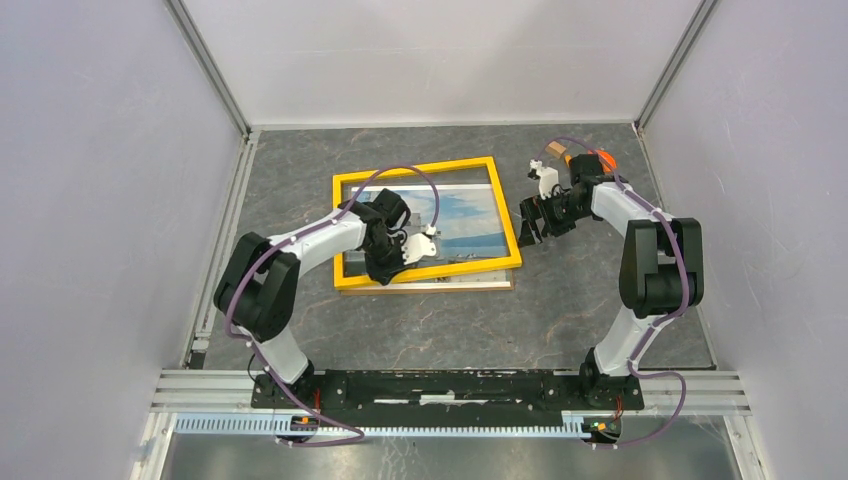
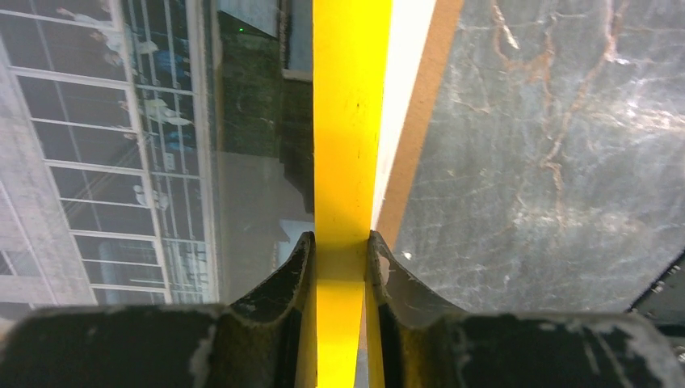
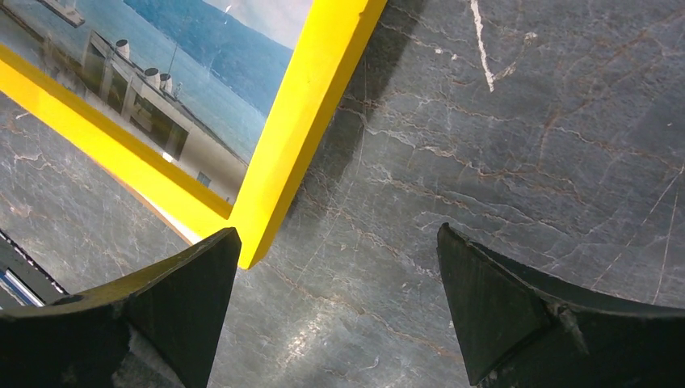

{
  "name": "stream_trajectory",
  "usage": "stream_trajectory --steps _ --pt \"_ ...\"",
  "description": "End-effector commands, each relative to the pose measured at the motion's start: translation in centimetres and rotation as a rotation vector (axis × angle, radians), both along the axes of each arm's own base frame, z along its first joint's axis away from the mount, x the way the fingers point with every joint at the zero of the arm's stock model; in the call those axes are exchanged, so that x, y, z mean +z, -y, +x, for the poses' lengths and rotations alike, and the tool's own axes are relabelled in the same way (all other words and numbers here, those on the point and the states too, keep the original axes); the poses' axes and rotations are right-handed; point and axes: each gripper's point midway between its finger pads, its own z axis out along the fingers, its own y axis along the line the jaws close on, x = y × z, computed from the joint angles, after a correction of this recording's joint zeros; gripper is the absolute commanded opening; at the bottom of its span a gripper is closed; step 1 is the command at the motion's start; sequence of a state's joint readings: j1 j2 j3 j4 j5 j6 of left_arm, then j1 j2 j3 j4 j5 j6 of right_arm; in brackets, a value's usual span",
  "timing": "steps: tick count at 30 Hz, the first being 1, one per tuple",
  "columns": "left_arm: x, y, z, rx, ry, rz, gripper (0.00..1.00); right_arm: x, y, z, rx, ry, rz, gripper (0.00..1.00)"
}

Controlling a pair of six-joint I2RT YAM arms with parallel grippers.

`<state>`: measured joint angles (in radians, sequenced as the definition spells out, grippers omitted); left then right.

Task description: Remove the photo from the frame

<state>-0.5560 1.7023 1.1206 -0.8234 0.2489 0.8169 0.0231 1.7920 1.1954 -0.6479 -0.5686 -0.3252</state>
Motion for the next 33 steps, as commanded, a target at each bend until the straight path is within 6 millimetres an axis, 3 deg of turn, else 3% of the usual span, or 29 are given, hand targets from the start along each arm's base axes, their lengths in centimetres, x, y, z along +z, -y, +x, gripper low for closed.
stream_trajectory --steps 1,6,11,14,21,33 --pt "-0.4 0.3 3.4 -0.006 0.133 0.016 0.25 1.1 -0.3 0.3 -0.002 0.034 0.025 0.98" --pt "-0.8 0.2 3.9 -0.017 0.158 0.023 0.42 1.1 -0.1 0.3 -0.003 0.034 0.02 0.98" --pt "-0.9 0.2 2.6 -0.054 0.131 0.004 0.68 0.9 0.1 0.1 -0.006 0.029 0.01 0.98" --pt "-0.9 0.3 2.2 -0.065 0.127 -0.003 0.77 0.9 0.2 0.1 -0.007 0.03 0.01 0.98" --pt "-1.4 0.6 2.9 -0.025 0.162 0.009 0.82 0.6 0.3 0.0 -0.013 0.021 0.006 0.98" --pt "-0.8 0.9 5.7 0.045 0.268 0.018 0.78 0.5 0.5 -0.3 -0.013 0.018 -0.004 0.98"
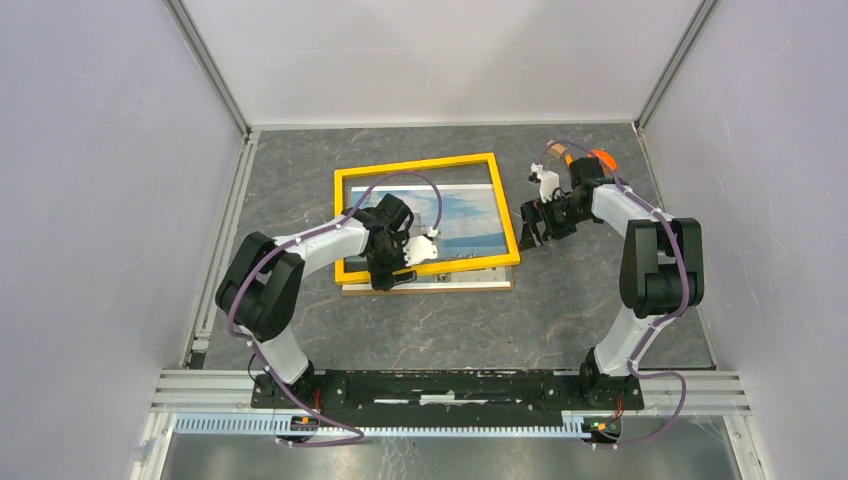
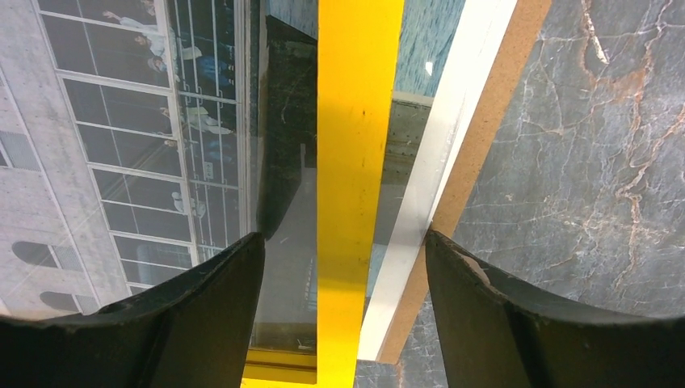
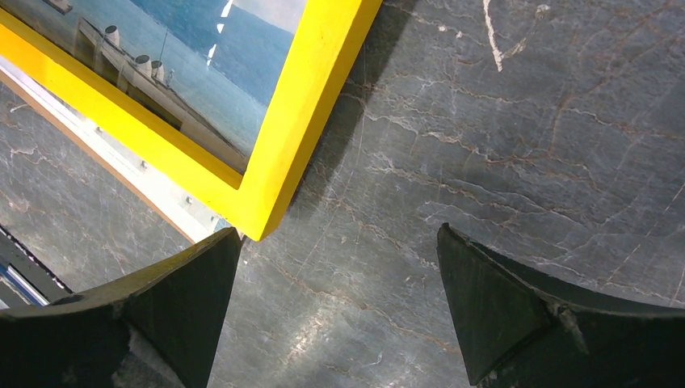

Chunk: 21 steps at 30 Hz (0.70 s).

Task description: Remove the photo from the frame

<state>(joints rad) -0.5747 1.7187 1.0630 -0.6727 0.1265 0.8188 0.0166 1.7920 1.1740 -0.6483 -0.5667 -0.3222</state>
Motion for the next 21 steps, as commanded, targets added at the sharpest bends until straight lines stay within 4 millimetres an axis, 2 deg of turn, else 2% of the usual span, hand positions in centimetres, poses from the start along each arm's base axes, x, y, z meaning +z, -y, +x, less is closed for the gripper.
stream_trajectory --steps 1,13,21 --pt "1.0 1.4 3.6 0.035 0.144 -0.046 0.77 1.1 0.2 0.3 -0.003 0.042 -0.003 0.98" --pt "1.2 1.7 5.9 0.064 0.182 -0.047 0.71 1.1 0.5 0.2 -0.004 0.041 -0.013 0.98" --pt "2.9 3.0 5.7 0.045 0.157 -0.124 0.68 1.0 0.6 -0.1 -0.004 0.045 -0.024 0.98"
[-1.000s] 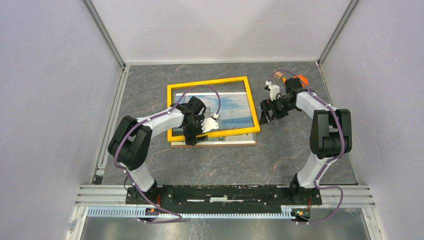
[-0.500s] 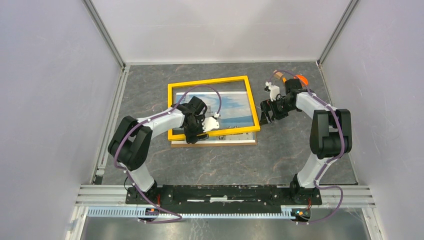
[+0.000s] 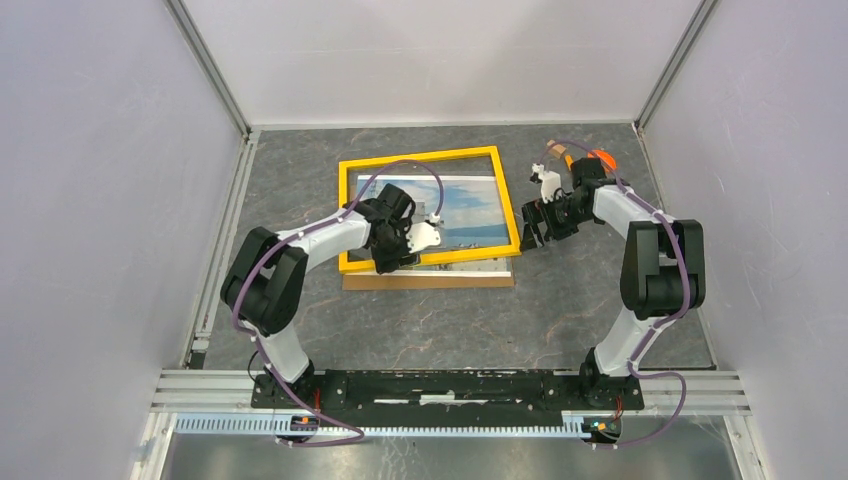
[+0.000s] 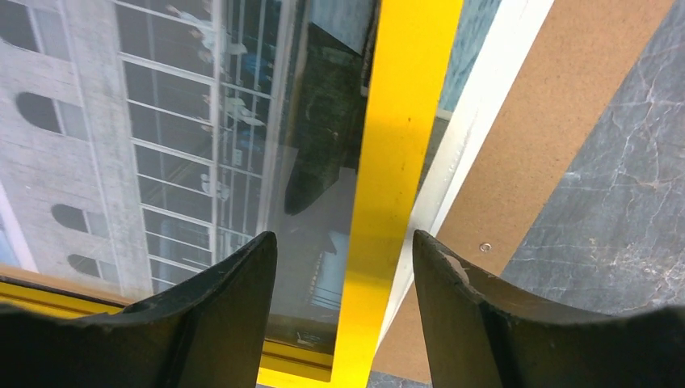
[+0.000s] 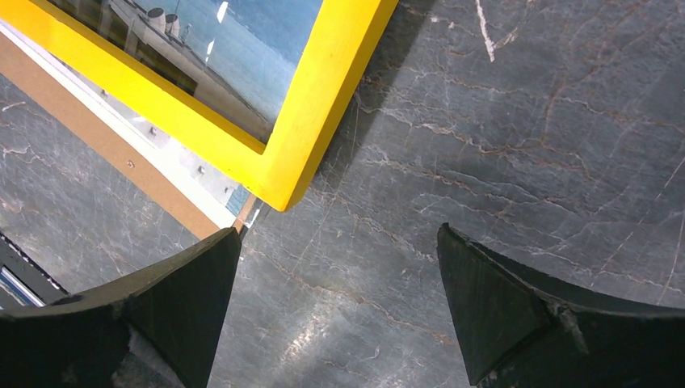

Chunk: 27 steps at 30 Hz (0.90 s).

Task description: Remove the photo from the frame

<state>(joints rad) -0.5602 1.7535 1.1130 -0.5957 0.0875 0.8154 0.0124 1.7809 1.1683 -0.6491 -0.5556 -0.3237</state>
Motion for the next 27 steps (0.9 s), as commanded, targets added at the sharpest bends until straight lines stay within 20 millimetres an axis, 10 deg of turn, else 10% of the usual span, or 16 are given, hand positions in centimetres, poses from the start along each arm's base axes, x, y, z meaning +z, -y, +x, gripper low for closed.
stream_trajectory --steps 1,15,27 --pt "2.5 2.5 2.3 0.015 0.06 -0.121 0.69 0.9 0.3 0.0 0.0 0.041 -0.013 0.98" --pt "3.0 7.4 3.1 0.058 0.047 -0.242 1.0 0.2 0.2 -0.9 -0.003 0.022 -0.001 0.98" --pt "1.2 10.8 3.0 0.04 0.085 -0.227 1.0 0.0 0.3 -2.6 0.001 0.011 0.0 0.98"
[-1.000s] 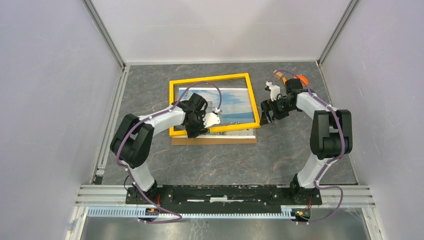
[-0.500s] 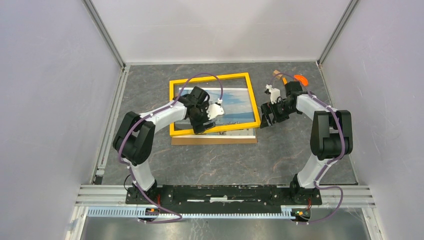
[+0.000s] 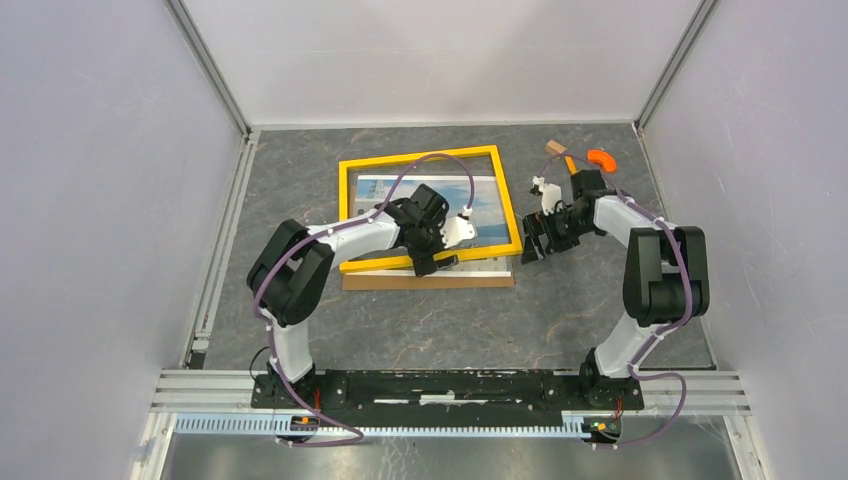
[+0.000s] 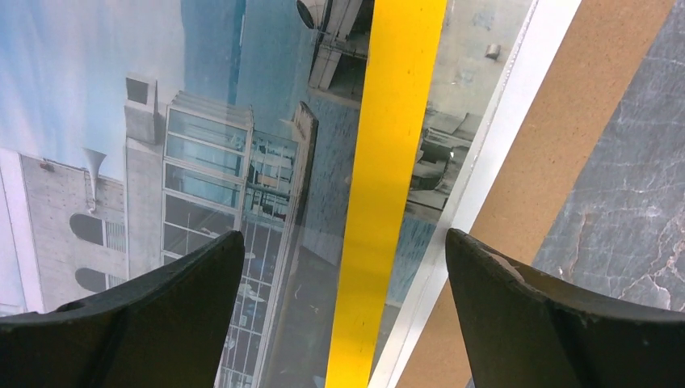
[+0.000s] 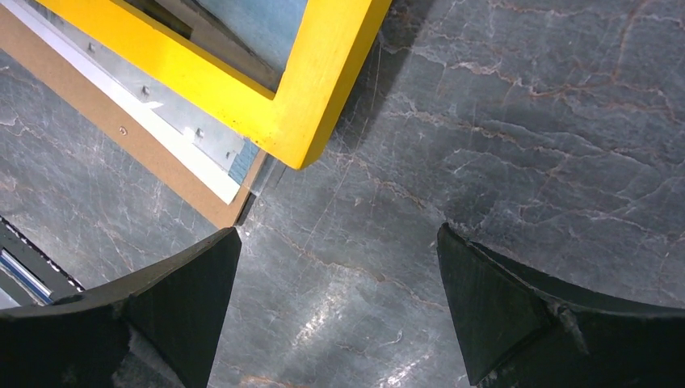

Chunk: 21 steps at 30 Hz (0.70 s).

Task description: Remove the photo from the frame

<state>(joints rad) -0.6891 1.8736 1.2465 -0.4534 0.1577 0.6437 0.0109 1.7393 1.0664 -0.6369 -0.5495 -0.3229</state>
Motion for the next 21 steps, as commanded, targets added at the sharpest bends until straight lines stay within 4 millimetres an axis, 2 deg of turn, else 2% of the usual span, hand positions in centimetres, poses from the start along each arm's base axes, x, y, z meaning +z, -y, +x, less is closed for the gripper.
stream_trajectory --steps 1,5,15,21 --pt "0.6 1.6 1.6 0.043 0.052 -0.04 1.0 1.2 0.1 -0.1 0.006 0.06 0.007 0.98" --pt "0.1 1.6 2.1 0.07 0.076 -0.028 1.0 1.0 0.2 -1.0 0.001 0.069 0.0 0.98" --pt "1.0 0.7 4.4 0.161 0.192 -0.011 0.96 -0.3 0.5 -2.8 -0.037 0.096 -0.016 0.98" --pt "1.6 0.8 4.8 0.179 0.212 -0.026 0.94 -0.2 -0.3 -2.0 -0.049 0.124 0.004 0.98"
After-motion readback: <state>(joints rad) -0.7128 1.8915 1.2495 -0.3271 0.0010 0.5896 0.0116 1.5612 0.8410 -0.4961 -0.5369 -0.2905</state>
